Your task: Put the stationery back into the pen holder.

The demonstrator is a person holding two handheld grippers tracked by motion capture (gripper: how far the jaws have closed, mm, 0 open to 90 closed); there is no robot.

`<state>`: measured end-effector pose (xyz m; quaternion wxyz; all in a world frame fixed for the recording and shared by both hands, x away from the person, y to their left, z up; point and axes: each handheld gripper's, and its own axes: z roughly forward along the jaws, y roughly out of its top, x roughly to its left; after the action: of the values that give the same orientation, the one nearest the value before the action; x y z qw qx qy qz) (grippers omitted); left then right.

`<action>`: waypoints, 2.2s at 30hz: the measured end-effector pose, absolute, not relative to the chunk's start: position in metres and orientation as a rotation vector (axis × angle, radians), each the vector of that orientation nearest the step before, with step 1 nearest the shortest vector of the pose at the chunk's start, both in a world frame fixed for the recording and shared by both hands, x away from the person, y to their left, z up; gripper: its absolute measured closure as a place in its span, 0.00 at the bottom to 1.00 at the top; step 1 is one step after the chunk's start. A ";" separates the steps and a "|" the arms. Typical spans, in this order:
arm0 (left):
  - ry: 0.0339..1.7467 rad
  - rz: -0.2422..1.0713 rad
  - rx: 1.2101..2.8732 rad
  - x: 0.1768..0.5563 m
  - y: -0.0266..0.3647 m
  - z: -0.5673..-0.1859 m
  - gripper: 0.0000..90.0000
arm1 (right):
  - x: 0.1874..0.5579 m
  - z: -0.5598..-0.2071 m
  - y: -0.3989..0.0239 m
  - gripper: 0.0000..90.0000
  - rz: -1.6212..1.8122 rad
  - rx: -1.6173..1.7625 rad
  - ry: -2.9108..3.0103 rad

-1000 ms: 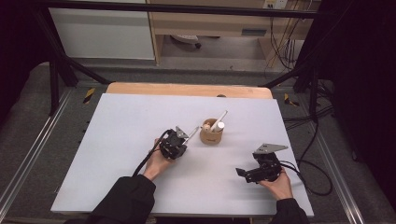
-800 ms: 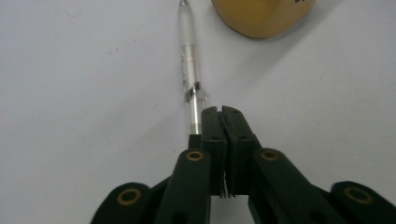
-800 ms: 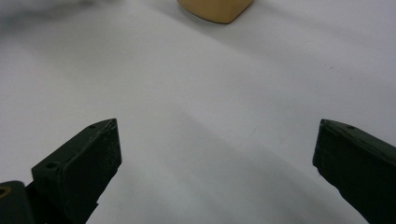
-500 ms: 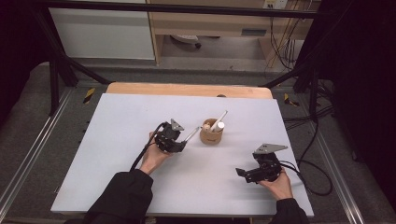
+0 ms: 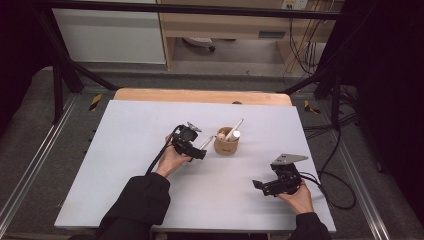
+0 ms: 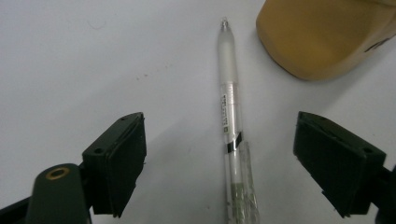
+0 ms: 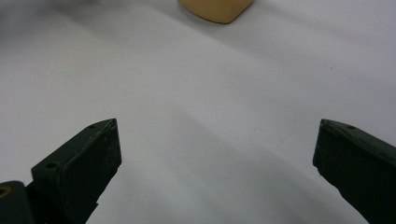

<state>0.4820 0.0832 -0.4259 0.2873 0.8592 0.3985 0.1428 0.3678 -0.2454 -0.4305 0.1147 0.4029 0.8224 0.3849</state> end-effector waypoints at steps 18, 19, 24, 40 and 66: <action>1.078 0.340 2.275 0.486 0.075 -0.435 0.75 | 0.368 -0.431 -0.245 0.02 1.127 1.180 2.412; 1.075 0.342 2.283 0.486 0.075 -0.435 0.76 | 0.368 -0.431 -0.245 0.02 1.129 1.178 2.411; 1.068 0.345 2.295 0.486 0.074 -0.437 0.78 | 0.368 -0.431 -0.246 0.02 1.129 1.177 2.412; 1.035 0.348 2.321 0.484 0.074 -0.436 0.87 | 0.368 -0.430 -0.246 0.02 1.132 1.175 2.410; 1.037 0.344 2.323 0.468 0.091 -0.425 0.88 | 0.368 -0.430 -0.246 0.02 1.130 1.180 2.416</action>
<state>0.4681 0.0912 -0.4247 0.2833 0.8678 0.3874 0.1284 0.3677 -0.2457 -0.4303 0.1124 0.4019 0.8232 0.3850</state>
